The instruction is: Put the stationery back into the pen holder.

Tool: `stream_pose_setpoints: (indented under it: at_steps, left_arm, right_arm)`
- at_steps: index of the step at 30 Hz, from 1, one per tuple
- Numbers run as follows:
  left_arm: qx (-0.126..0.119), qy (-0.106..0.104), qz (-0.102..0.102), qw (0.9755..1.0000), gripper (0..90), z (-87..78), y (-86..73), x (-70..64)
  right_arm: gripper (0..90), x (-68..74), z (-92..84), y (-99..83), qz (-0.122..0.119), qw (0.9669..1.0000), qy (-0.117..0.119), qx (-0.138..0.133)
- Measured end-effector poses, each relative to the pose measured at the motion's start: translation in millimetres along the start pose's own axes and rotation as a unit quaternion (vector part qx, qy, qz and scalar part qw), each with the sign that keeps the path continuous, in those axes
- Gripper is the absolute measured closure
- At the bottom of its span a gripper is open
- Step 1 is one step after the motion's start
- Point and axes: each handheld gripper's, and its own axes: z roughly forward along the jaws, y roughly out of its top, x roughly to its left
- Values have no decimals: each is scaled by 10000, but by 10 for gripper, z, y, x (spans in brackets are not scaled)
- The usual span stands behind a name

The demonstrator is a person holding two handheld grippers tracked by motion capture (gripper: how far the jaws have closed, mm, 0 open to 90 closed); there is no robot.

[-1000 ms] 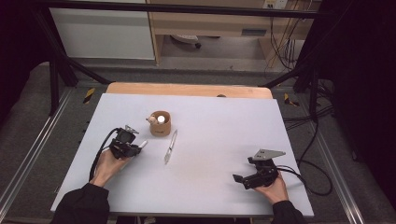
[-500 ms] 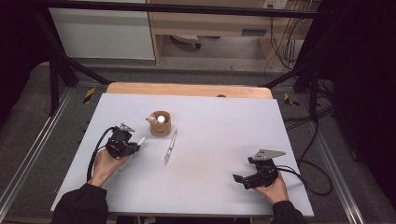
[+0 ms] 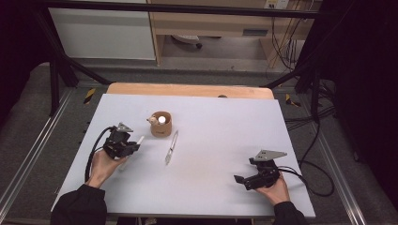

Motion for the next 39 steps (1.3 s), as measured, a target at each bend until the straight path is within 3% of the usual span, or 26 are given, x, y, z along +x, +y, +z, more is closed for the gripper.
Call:
stream_pose_setpoints:
  at_steps: [9, 19, 32, 39]
  left_arm:
    - [-127, 52, 59, 9999, 783, -107, 20, -18]
    - [-608, 53, 30, 9981, 782, -295, 43, -19]
    - [-1227, 61, 127, 9923, 782, -527, 136, -117]
    - [-1584, -7, 98, 9873, 781, -640, 231, -129]
  right_arm:
    - [6, 0, -2, 0, -1, 10000, 0, -3]
    - [6, -2, -4, 0, -5, 10000, 0, -12]
    - [6, -1, -1, 0, -2, 10000, -6, -1]
    - [5, -2, 0, 1, -6, 10000, -9, 1]
